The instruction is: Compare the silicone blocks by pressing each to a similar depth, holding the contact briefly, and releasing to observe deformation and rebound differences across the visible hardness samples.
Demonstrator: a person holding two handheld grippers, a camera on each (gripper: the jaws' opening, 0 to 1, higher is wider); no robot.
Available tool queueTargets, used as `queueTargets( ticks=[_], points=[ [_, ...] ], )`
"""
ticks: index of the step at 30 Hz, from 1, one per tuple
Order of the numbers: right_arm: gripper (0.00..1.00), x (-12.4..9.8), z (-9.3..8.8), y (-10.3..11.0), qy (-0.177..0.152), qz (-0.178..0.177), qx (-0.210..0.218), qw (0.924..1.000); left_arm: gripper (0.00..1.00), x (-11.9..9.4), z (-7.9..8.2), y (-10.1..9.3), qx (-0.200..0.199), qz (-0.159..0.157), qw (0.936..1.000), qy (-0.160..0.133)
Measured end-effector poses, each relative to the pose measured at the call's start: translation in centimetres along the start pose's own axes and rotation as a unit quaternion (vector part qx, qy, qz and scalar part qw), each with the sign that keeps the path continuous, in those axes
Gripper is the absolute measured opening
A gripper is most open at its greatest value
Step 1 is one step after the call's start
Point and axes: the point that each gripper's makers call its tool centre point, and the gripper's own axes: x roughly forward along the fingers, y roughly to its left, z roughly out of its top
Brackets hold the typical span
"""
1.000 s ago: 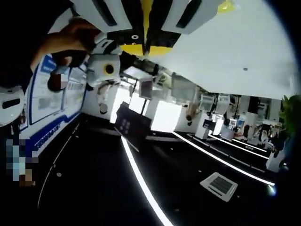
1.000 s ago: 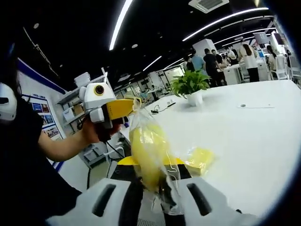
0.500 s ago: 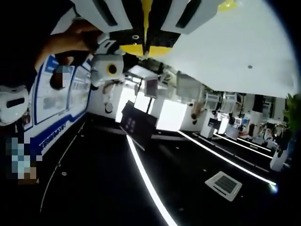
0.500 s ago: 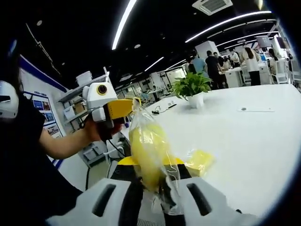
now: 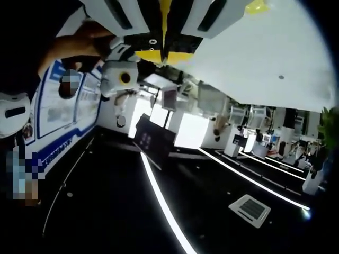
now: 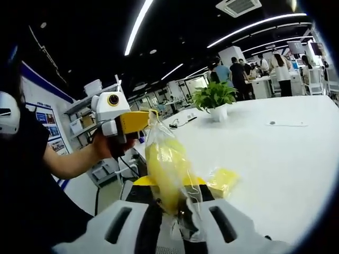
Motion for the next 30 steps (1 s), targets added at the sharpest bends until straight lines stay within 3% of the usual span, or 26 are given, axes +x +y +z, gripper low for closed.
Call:
queueTargets(
  ticks=[5, 7, 10, 12, 19, 30],
  points=[
    [0.05, -0.2, 0.0, -0.1, -0.001, -0.002, 0.004, 1.0, 0.0, 0.3, 0.1, 0.1, -0.009, 0.013, 0.9999, -0.005],
    [0.05, -0.4, 0.3, -0.1, -0.006, -0.002, 0.009, 0.9999, 0.0, 0.5, 0.4, 0.0, -0.054, 0.022, 0.9982, -0.015],
    [0.05, -0.7, 0.9, -0.2, -0.021, -0.01, 0.004, 0.9997, 0.0, 0.8, 0.8, -0.2, -0.04, 0.02, 0.9986, -0.027],
    [0.05, -0.9, 1.1, -0.4, -0.027, -0.011, 0.01, 0.9995, 0.0, 1.1, 1.0, -0.4, -0.053, 0.012, 0.998, -0.032],
    [0.07, -1.2, 0.9, -0.5, -0.028, -0.009, 0.015, 0.9994, 0.0, 1.4, 0.7, -0.6, -0.056, 0.012, 0.9979, -0.028],
    [0.09, -1.3, 1.3, -1.0, -0.058, -0.015, 0.01, 0.9981, 0.0, 2.1, 0.8, -0.4, -0.064, 0.016, 0.9972, -0.034]
  ],
)
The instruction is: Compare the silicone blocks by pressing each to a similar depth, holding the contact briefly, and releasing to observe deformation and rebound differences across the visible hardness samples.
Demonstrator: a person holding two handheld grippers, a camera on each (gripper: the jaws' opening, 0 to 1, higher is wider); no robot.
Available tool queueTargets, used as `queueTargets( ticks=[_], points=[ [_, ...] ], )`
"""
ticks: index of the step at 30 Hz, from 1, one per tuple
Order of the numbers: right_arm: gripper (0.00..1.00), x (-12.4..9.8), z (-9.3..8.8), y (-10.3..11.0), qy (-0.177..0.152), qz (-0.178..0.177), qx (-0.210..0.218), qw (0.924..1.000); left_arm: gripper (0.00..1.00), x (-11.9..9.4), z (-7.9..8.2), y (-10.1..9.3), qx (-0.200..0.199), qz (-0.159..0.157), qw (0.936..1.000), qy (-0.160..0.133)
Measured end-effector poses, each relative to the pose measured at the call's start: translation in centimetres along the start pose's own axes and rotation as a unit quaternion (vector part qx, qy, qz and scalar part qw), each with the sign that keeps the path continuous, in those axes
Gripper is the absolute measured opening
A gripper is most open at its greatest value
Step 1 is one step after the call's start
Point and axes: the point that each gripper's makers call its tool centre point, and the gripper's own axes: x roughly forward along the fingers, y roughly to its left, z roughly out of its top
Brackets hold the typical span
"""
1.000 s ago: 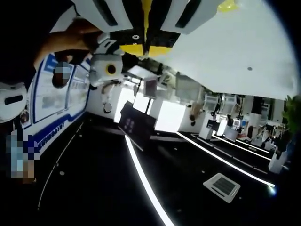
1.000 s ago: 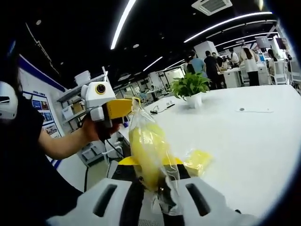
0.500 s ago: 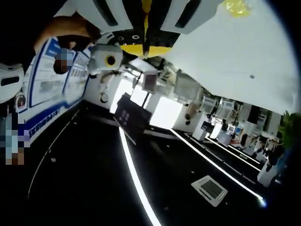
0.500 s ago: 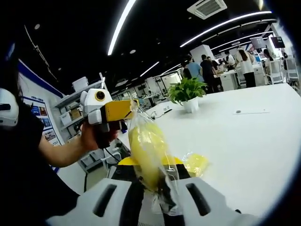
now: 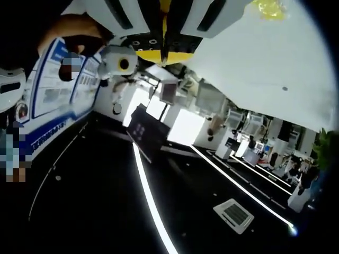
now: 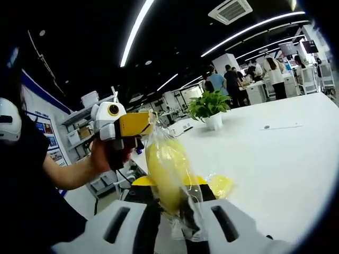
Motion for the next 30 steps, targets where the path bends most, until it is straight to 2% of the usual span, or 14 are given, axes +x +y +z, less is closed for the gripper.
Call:
queueTargets(
  ticks=[1, 7, 16, 19, 24, 30],
  points=[
    [0.1, 0.0, 0.1, 0.0, -0.002, 0.003, 0.014, 0.9999, 0.0, 0.1, 0.1, 0.0, 0.002, 0.001, 1.0, 0.0],
    [0.13, 0.3, 0.7, -0.4, -0.021, 0.002, 0.007, 0.9998, 0.0, 0.4, 0.6, 0.2, 0.012, 0.007, 0.9999, -0.004],
    [0.17, 0.8, 0.9, -1.3, -0.035, -0.012, -0.037, 0.9986, 0.0, 0.6, 0.8, 1.4, 0.002, 0.02, 0.9998, -0.008],
    [0.23, 0.8, 0.9, -1.9, -0.037, -0.026, -0.052, 0.9976, 0.0, 0.7, 0.7, 1.8, -0.003, 0.026, 0.9996, -0.009],
    [0.33, 0.3, 1.1, -3.1, -0.046, -0.044, -0.048, 0.9968, 0.0, 0.7, 0.3, 2.0, -0.006, 0.03, 0.9995, -0.008],
    [0.38, -0.3, 0.1, -4.4, -0.041, -0.072, -0.052, 0.9952, 0.0, 0.9, -0.1, 2.5, -0.008, 0.037, 0.9992, -0.01]
  ],
)
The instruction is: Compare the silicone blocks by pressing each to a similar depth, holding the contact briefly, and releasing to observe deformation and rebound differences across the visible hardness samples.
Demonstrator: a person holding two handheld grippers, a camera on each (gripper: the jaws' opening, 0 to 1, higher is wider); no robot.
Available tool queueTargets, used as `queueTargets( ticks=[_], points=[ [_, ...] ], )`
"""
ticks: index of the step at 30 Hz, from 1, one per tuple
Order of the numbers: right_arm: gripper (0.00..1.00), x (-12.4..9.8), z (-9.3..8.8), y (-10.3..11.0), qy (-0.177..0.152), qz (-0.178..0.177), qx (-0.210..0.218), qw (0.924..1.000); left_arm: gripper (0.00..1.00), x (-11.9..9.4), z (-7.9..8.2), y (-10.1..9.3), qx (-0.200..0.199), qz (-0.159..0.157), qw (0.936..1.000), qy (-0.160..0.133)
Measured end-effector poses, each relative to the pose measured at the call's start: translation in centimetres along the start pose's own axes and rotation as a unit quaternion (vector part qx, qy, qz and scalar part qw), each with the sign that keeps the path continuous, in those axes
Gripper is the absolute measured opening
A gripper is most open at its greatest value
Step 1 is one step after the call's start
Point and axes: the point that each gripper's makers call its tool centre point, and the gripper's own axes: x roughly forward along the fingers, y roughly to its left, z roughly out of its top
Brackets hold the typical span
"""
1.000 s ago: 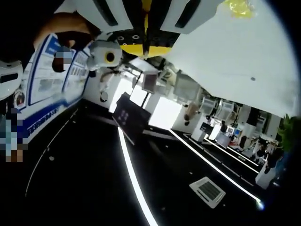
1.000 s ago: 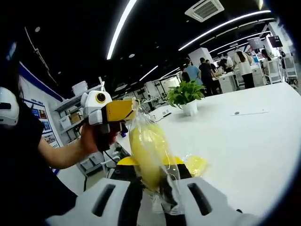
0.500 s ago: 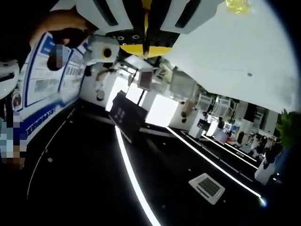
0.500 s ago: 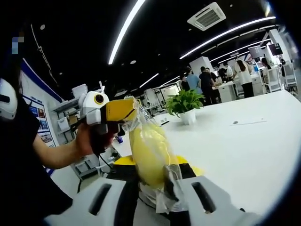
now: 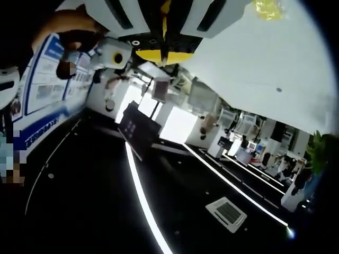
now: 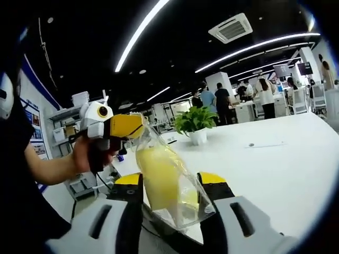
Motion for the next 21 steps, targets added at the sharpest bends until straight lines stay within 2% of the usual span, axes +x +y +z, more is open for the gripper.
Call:
queueTargets(
  ticks=[5, 10, 13, 15, 16, 18, 21],
  points=[
    [0.43, -1.1, -0.9, -1.5, -0.001, -0.029, 0.013, 0.9995, 0.0, 0.4, -0.7, 0.4, 0.004, 0.01, 0.9999, 0.001],
    [0.47, -2.4, -1.8, -2.5, 0.002, -0.061, 0.003, 0.9981, 0.0, 0.6, -1.5, 1.5, -0.016, 0.027, 0.9995, 0.0],
    [0.57, -3.2, -2.6, -3.1, 0.002, -0.086, 0.011, 0.9962, 0.0, 0.8, -2.1, 2.0, -0.021, 0.034, 0.9992, 0.0],
    [0.63, -4.0, -3.2, -4.2, 0.005, -0.125, -0.009, 0.9921, 0.0, 0.9, -2.3, 2.0, -0.027, 0.034, 0.9991, 0.0],
    [0.62, -4.9, -3.2, -5.2, -0.003, -0.169, -0.041, 0.9848, 0.0, 0.9, -2.4, 1.8, -0.019, 0.032, 0.9993, -0.001],
    [0.63, -5.6, -4.0, -5.7, 0.004, -0.196, -0.046, 0.9795, 0.0, 1.0, -2.6, 1.8, -0.02, 0.031, 0.9993, 0.001],
    [0.74, -5.8, -5.5, -6.1, 0.016, -0.215, -0.045, 0.9754, 0.0, 1.4, -3.1, 2.4, -0.034, 0.032, 0.9989, 0.004]
  ],
)
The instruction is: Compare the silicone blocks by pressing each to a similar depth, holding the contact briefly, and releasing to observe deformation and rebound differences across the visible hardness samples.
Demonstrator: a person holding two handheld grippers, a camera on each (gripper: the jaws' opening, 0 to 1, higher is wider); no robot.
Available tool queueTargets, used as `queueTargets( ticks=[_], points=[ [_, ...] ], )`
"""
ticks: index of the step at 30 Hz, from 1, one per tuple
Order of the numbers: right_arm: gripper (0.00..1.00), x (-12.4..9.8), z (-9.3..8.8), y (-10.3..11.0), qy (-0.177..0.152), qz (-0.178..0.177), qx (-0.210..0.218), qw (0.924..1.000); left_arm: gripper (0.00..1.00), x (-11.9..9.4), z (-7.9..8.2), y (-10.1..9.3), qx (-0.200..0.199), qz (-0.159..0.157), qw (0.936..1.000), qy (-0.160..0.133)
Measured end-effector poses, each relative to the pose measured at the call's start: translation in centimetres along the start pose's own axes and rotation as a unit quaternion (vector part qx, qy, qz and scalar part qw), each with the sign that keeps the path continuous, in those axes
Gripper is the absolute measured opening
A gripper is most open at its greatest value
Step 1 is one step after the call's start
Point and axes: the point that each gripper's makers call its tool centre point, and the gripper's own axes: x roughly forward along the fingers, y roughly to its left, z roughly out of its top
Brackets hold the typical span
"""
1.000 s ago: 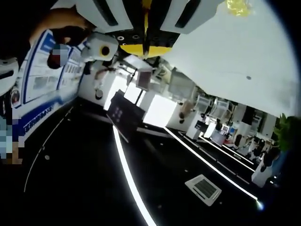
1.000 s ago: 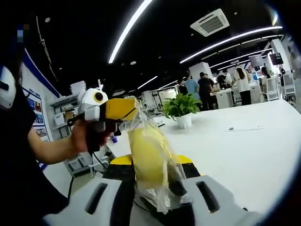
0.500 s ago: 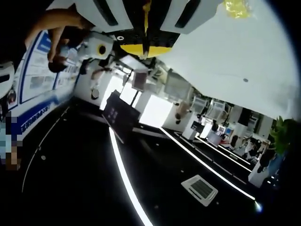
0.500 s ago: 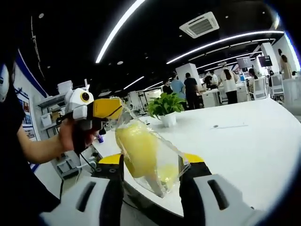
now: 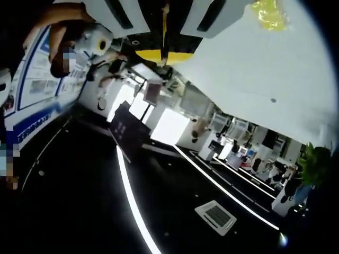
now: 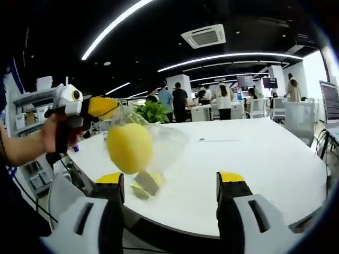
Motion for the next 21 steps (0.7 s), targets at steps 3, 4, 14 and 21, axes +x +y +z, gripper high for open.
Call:
queueTargets(
  ticks=[3, 4, 14, 21],
  points=[
    [0.82, 0.1, -1.8, -0.2, 0.025, -0.018, -0.013, 0.9995, 0.0, 0.5, -1.1, 0.5, -0.009, 0.007, 0.9999, 0.005],
    [0.84, 0.1, -2.0, -0.2, 0.028, -0.019, -0.016, 0.9993, 0.0, 0.8, -1.6, 1.0, -0.017, 0.011, 0.9998, 0.007],
    [0.86, 0.3, -4.8, 0.0, 0.073, -0.016, -0.051, 0.9959, 0.0, 4.0, -5.7, 2.6, -0.048, 0.032, 0.9982, 0.017],
    [0.86, 0.3, -5.7, -0.3, 0.085, -0.019, -0.069, 0.9938, 0.0, 6.2, -8.7, 4.6, -0.081, 0.05, 0.995, 0.03]
  ],
)
